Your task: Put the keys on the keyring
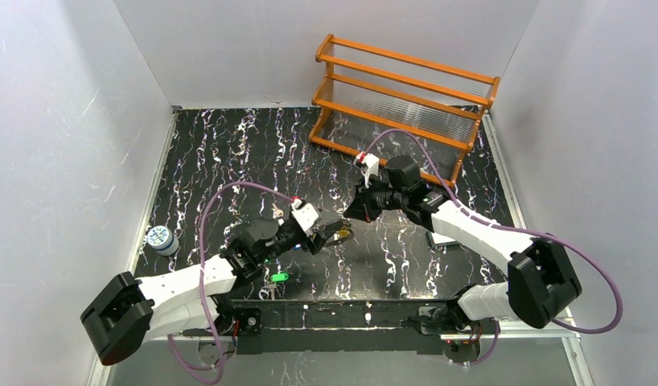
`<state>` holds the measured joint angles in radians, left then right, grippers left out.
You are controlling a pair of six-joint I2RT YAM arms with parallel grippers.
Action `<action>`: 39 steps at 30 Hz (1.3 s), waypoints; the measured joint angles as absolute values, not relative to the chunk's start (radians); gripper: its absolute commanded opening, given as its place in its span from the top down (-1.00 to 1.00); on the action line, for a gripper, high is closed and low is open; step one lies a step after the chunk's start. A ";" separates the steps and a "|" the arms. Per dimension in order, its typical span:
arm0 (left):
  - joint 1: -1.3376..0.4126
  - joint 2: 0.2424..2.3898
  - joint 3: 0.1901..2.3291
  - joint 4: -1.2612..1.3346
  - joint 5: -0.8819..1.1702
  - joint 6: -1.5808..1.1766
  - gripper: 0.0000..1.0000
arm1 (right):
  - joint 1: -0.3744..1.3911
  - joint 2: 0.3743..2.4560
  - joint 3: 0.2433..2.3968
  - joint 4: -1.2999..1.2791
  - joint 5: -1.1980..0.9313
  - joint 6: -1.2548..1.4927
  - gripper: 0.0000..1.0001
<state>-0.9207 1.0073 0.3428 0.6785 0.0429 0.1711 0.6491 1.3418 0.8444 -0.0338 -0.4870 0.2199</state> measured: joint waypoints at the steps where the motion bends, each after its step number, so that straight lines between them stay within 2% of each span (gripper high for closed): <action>1: -0.883 1.016 0.346 0.667 0.090 0.149 -0.22 | 0.650 1.333 0.844 -0.035 -0.497 0.194 0.97; 4: -0.793 1.038 0.348 0.649 0.210 0.095 -0.11 | 0.655 1.303 0.844 -0.033 -0.537 0.109 0.97; 6: -0.746 1.046 0.348 0.653 0.295 0.061 0.21 | 0.661 1.287 0.844 -0.024 -0.572 0.059 0.97; 8: -0.710 1.046 0.348 0.673 0.370 0.030 0.29 | 0.668 1.275 0.844 -0.019 -0.607 0.017 0.97; 16: -0.673 1.046 0.345 0.756 0.587 0.025 0.33 | 0.684 1.236 0.816 0.066 -0.712 -0.033 0.97; 22: -0.673 1.045 0.295 0.874 0.677 0.025 0.53 | 0.684 1.180 0.731 0.186 -0.759 -0.014 0.97; 26: -0.673 1.045 0.270 0.926 0.702 0.018 0.53 | 0.686 1.157 0.693 0.253 -0.775 0.010 0.97; 34: -0.673 1.058 0.241 1.073 0.686 -0.066 0.39 | 0.686 1.154 0.690 0.324 -0.805 0.047 0.97; 39: -0.673 1.100 0.238 1.167 0.661 -0.124 0.45 | 0.686 1.154 0.690 0.342 -0.820 0.057 0.97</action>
<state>-0.6731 1.1000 0.2379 1.1671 0.6613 -0.1242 0.6857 1.1538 0.6899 0.3420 -0.8204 0.0566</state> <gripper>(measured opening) 0.300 0.030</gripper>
